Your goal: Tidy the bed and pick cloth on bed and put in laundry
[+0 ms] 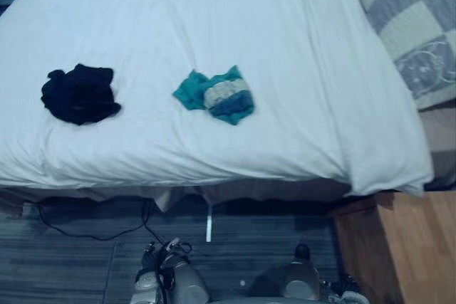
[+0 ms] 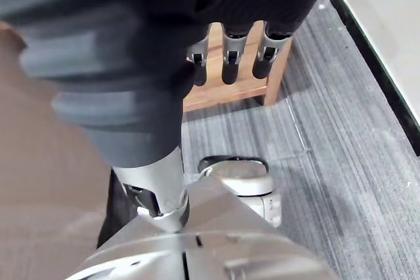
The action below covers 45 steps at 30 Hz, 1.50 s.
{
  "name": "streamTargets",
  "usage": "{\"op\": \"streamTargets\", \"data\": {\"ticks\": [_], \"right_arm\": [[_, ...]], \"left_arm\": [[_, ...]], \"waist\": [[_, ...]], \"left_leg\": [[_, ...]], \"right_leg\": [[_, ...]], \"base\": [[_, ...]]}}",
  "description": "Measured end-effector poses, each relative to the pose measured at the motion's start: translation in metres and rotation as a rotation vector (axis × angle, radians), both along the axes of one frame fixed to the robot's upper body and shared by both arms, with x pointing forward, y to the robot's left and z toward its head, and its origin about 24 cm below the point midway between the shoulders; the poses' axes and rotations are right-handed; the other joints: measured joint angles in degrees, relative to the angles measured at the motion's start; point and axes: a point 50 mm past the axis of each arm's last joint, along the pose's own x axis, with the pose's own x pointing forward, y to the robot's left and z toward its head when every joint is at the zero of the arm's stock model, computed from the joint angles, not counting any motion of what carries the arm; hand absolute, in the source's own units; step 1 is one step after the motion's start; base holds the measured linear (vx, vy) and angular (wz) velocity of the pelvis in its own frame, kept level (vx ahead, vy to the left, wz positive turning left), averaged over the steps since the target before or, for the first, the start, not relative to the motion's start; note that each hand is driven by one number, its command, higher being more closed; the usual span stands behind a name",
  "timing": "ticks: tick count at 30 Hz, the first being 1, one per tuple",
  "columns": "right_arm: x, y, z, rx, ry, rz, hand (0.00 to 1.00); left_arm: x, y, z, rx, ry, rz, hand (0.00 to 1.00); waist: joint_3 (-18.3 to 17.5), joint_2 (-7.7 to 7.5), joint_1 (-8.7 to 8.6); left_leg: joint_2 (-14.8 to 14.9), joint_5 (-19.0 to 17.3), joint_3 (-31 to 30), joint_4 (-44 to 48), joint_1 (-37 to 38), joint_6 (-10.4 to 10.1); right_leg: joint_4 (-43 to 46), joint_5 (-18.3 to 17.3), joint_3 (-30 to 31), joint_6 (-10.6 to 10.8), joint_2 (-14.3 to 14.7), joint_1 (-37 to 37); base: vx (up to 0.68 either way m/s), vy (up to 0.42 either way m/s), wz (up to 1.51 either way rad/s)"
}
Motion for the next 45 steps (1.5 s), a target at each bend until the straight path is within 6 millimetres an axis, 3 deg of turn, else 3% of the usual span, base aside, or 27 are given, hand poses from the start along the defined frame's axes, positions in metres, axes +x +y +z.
{"op": "streamTargets", "data": {"ticks": [1, 2, 3, 4, 5, 6, 7, 8, 9, 10, 11, 13, 15, 17, 19, 21, 25, 26, 27, 28, 30, 32, 36, 37, 40, 42, 45], "right_arm": [[-0.008, 0.007, -0.004, 0.024, 0.017, -0.05, 0.0], [-0.009, 0.007, -0.004, 0.026, 0.017, -0.063, 0.0], [-0.009, 0.008, -0.004, 0.028, 0.024, -0.064, 0.0], [-0.005, 0.007, -0.004, 0.024, 0.019, -0.03, 0.0], [-0.005, 0.008, -0.004, 0.028, 0.022, -0.014, 0.0], [-0.005, 0.013, -0.005, 0.04, 0.024, 0.013, 0.0], [-0.003, 0.022, -0.006, 0.067, 0.011, 0.028, 0.0], [0.001, 0.03, -0.006, 0.089, -0.01, 0.048, 0.0], [0.003, 0.033, -0.005, 0.096, -0.021, 0.053, 0.0], [0.005, 0.032, -0.003, 0.095, -0.044, 0.062, 0.0], [0.011, 0.028, 0.0, 0.082, -0.077, 0.078, 0.0], [0.016, 0.024, 0.003, 0.066, -0.104, 0.091, 0.0], [0.019, 0.025, 0.004, 0.071, -0.116, 0.106, 0.0], [0.027, 0.02, 0.008, 0.055, -0.14, 0.112, 0.0], [0.029, 0.019, 0.008, 0.045, -0.135, 0.11, 0.0], [0.034, 0.015, 0.009, 0.032, -0.124, 0.115, 0.0], [0.048, 0.013, 0.012, 0.028, -0.136, 0.126, 0.0], [0.052, 0.013, 0.013, 0.026, -0.144, 0.131, 0.0], [0.055, 0.011, 0.015, 0.018, -0.152, 0.138, 0.0], [0.057, 0.007, 0.016, 0.006, -0.153, 0.147, 0.0], [0.055, 0.013, 0.014, 0.022, -0.149, 0.146, 0.0], [0.05, 0.021, 0.011, 0.045, -0.14, 0.135, 0.0], [0.053, 0.025, 0.011, 0.036, -0.144, 0.179, 0.0], [0.055, 0.026, 0.012, 0.031, -0.143, 0.211, 0.0], [0.058, 0.029, 0.013, 0.017, -0.146, 0.279, 0.0], [0.049, 0.024, 0.011, 0.004, -0.122, 0.293, 0.0], [0.041, 0.015, 0.011, -0.014, -0.098, 0.294, 0.0]], "left_arm": [[0.007, 0.008, 0.004, 0.043, -0.005, -0.039, 0.0], [0.007, 0.008, 0.004, 0.049, 0.0, -0.051, 0.0], [0.004, 0.009, 0.003, 0.054, 0.013, -0.052, 0.0], [-0.004, 0.013, 0.001, 0.068, 0.042, -0.053, 0.0], [-0.007, 0.013, 0.0, 0.073, 0.054, -0.062, 0.0], [-0.009, 0.013, -0.001, 0.078, 0.069, -0.085, 0.0], [-0.007, 0.012, -0.001, 0.084, 0.076, -0.129, 0.0], [-0.003, 0.01, 0.0, 0.085, 0.074, -0.156, 0.0], [0.0, 0.007, 0.0, 0.08, 0.074, -0.171, 0.0], [0.004, -0.002, -0.001, 0.056, 0.073, -0.203, 0.0], [0.01, -0.016, -0.003, 0.016, 0.066, -0.218, 0.0], [0.011, -0.032, -0.004, -0.001, 0.069, -0.285, 0.0], [0.019, -0.04, -0.002, -0.002, 0.048, -0.327, 0.0], [0.028, -0.053, 0.004, -0.028, -0.012, -0.346, 0.0], [0.031, -0.054, 0.006, -0.034, -0.03, -0.345, 0.0], [0.029, -0.057, 0.005, -0.043, -0.026, -0.342, 0.0], [0.024, -0.061, 0.001, -0.06, -0.006, -0.34, 0.0], [0.026, -0.063, 0.002, -0.063, -0.01, -0.341, 0.0], [0.026, -0.066, 0.001, -0.07, -0.009, -0.34, 0.0], [0.026, -0.071, 0.0, -0.079, -0.002, -0.348, 0.0], [0.026, -0.07, 0.0, -0.071, -0.001, -0.361, 0.0], [0.025, -0.061, 0.0, -0.032, 0.012, -0.404, 0.0], [0.024, -0.051, 0.0, 0.001, 0.03, -0.426, 0.0], [0.023, -0.05, 0.0, 0.004, 0.032, -0.426, 0.0], [0.012, -0.052, -0.005, 0.0, 0.07, -0.435, 0.0], [0.005, -0.059, -0.009, -0.013, 0.103, -0.456, 0.0], [0.001, -0.072, -0.011, -0.037, 0.104, -0.475, 0.0]], "waist": [[-0.96, -3.39, 0.0], [-1.37, -3.92, 0.03], [-1.29, -3.67, 0.61], [-1.37, -3.85, 0.35], [-1.28, -3.61, 0.2], [-1.22, -2.85, 0.02], [-1.21, -1.72, -0.56], [-1.14, -1.48, -1.57], [-1.1, -1.52, -1.85], [-1.02, -1.43, -2.08], [0.29, 0.12, -2.53], [0.57, 1.65, -3.08], [1.31, 1.58, -3.01], [3.4, 2.83, -2.66], [3.79, 2.81, -2.47], [3.37, 3.28, -2.47], [2.88, 4.05, -2.65], [2.75, 4.27, -2.71], [2.22, 5.19, -2.87], [1.7, 5.45, -2.91], [0.63, 3.59, -2.9], [-0.54, 1.57, -2.88], [-0.57, 1.53, -2.01], [-0.58, 1.17, -1.52], [-0.54, 1.06, -1.68], [-1.1, 2.39, -1.71], [-2.13, 3.9, -1.58]], "left_leg": [[-4.34, -2.9, 1.14, 1.84, -0.8, 1.47], [-5.26, -3.86, 1.72, 2.37, -0.87, 2.23], [-5.92, -3.86, 4.85, 1.12, 0.96, 3.66], [-7.08, -3.48, 7.13, -1.98, 5.03, 5.31], [-7.59, -3.06, 7.48, -3.6, 6.69, 5.94], [-7.73, -2.24, 8.11, -6.83, 9.0, 6.62], [-7.96, -0.7, 8.24, -10.65, 10.77, 7.1], [-9.82, 1.23, 8.09, -14.75, 12.2, 7.89], [-10.76, 1.65, 8.05, -15.93, 12.69, 8.13], [-12.98, 1.99, 7.81, -17.09, 13.37, 8.51], [-13.96, 2.26, 7.32, -18.22, 14.67, 8.9], [-15.64, 2.34, 6.78, -16.25, 14.58, 9.02], [-14.85, 2.07, 6.86, -5.91, 9.49, 9.23], [-8.53, 2.91, 8.45, 14.42, 1.63, 7.99], [-5.99, 1.63, 10.58, 23.12, -0.21, 9.18], [-6.18, 0.65, 11.61, 15.41, 2.28, 10.77], [-8.64, 1.49, 4.72, -9.47, 9.17, 10.1], [-8.71, 2.83, 2.93, -13.76, 10.75, 9.24], [-8.65, 10.34, 1.97, -16.85, 12.63, 10.72], [-9.15, 10.18, 0.33, -17.09, 13.33, 6.75], [-12.2, 8.19, 0.81, -18.49, 13.56, 4.87], [-15.56, 8.16, 0.95, -22.96, 15.77, 4.85], [-15.58, 6.16, 2.6, -25.97, 18.52, 5.01], [-15.42, 5.37, 3.71, -26.17, 18.65, 5.16], [-13.69, 4.71, 2.98, -25.94, 18.28, 4.81], [-12.53, 4.79, 0.46, -26.93, 18.45, 4.72], [-12.7, 5.4, -0.38, -27.71, 17.94, 5.6]], "right_leg": [[-2.37, 8.17, -0.25, 0.06, -4.23, 0.26], [-3.12, 13.3, -0.67, -1.86, -5.0, -0.29], [-2.9, 19.86, -3.36, -5.52, -6.09, -1.88], [8.7, 12.2, -9.82, -11.29, -5.68, -5.34], [13.33, 7.39, -11.39, -10.04, -3.98, -5.73], [18.59, 1.33, -11.39, -7.05, 1.26, -6.3], [21.36, -5.04, -11.33, -6.24, 9.29, -6.31], [20.57, -9.91, -11.75, -7.51, 16.91, -6.35], [18.87, -10.86, -11.43, -8.43, 19.67, -6.16], [10.57, -12.9, -8.96, -11.96, 23.74, -3.64], [7.12, -11.05, -7.1, -16.05, 24.77, -0.23], [9.21, -12.36, -4.37, -16.78, 24.07, -0.4], [9.83, -13.42, -5.09, -16.32, 21.82, -0.25], [9.49, -13.73, -5.93, -16.96, 21.52, 1.99], [8.99, -13.85, -5.02, -17.0, 20.2, 3.29], [5.75, -11.44, -2.4, -14.54, 19.42, 3.79], [5.27, -9.15, 1.77, -11.82, 18.05, 1.49], [5.4, -9.11, 2.76, -10.59, 17.32, 0.93], [5.44, -9.24, 3.71, -8.8, 16.84, 0.4], [4.96, -8.95, 5.12, -6.33, 16.08, 0.11], [2.26, -7.17, 5.85, -3.99, 13.1, 0.7], [-0.59, -5.32, 4.91, -2.53, 10.47, 2.57], [6.01, -5.16, 1.16, -2.85, 9.75, -0.16], [8.6, -5.82, -1.98, -4.34, 9.43, -1.57], [8.67, -8.3, -1.42, -4.88, 12.4, -0.93], [5.93, -8.27, -3.79, -5.81, 13.97, 0.95], [3.71, -7.89, -2.91, -5.18, 15.16, 0.7]], "base": [[0.12, 0.641, 0.4], [0.12, 0.619, 0.0], [0.14, 0.598, -0.51], [0.16, 0.549, -0.6], [0.17, 0.446, -0.51], [0.16, 0.334, -0.15], [0.16, 0.312, 0.15], [0.1, 0.195, 0.34], [0.06, 0.138, 0.45], [0.04, 0.109, 0.38], [0.03, 0.109, 0.34], [0.03, 0.079, 0.37], [0.01, -0.029, 0.34], [-0.07, -0.033, 0.06], [-0.02, 0.08, -0.24], [0.04, 0.098, -0.57], [0.16, 0.293, -0.54], [0.07, 0.334, -0.29], [0.12, 0.536, -0.32], [0.12, 0.554, -0.22], [0.06, 0.402, 0.07], [0.0, 0.33, 0.27], [-0.07, 0.108, -0.06], [-0.14, 0.022, -0.23], [-0.14, -0.07, -0.06], [-0.06, -0.102, 0.23], [0.05, 0.001, -0.01]]}}
